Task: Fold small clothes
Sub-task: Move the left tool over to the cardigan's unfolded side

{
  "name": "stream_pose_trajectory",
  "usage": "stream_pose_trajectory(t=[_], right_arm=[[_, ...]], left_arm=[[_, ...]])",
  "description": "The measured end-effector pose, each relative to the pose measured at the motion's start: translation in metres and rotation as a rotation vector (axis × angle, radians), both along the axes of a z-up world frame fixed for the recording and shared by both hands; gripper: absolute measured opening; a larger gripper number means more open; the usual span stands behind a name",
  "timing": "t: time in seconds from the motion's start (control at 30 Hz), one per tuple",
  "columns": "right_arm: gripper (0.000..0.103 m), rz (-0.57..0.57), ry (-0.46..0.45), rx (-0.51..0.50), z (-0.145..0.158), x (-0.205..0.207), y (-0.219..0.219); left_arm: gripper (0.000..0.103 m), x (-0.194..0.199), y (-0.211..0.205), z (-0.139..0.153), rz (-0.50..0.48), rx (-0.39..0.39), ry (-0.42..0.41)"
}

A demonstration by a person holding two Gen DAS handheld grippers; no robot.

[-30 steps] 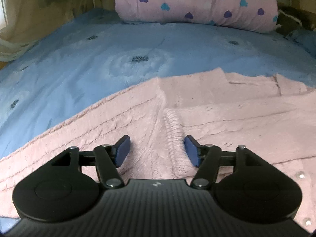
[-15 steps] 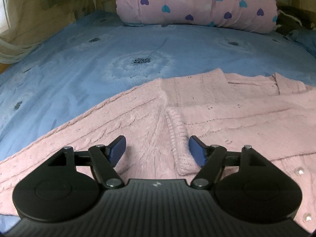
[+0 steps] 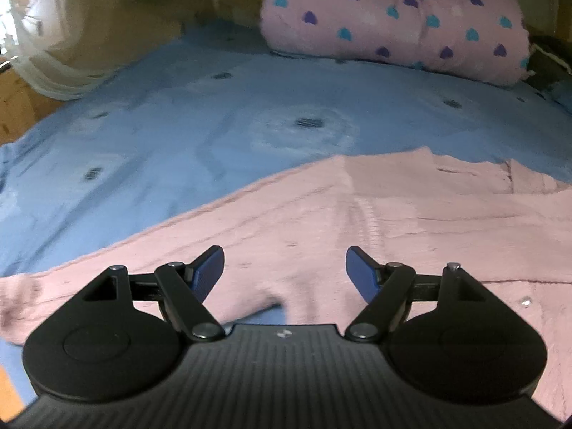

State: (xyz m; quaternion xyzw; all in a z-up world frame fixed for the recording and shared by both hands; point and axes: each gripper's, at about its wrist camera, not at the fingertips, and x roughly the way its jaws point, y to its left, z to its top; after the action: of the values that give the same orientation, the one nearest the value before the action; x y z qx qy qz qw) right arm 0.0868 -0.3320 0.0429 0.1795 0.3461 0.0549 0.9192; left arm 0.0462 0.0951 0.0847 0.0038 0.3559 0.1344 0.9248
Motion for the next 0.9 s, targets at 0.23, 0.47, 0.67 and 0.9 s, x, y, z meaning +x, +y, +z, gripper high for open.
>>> stream_pose_trajectory(t=[0.23,0.47,0.67,0.9], right_arm=[[0.06,0.022,-0.01,-0.005,0.003,-0.004,0.003],[0.06,0.019,-0.007,-0.021,0.001,-0.004,0.003],[0.06,0.013,-0.007,-0.042,0.0,-0.003,0.006],[0.06,0.018,-0.004,-0.058,-0.001,-0.003,0.007]], left_arm=[[0.081,-0.037,0.051,0.023,0.131,0.029,-0.017],[0.084,-0.074,0.114,0.016,0.347,-0.003,-0.001],[0.085,-0.103,0.16,0.0,0.495,-0.22,0.0],[0.085,-0.107,0.18,-0.02,0.576,-0.401,0.027]])
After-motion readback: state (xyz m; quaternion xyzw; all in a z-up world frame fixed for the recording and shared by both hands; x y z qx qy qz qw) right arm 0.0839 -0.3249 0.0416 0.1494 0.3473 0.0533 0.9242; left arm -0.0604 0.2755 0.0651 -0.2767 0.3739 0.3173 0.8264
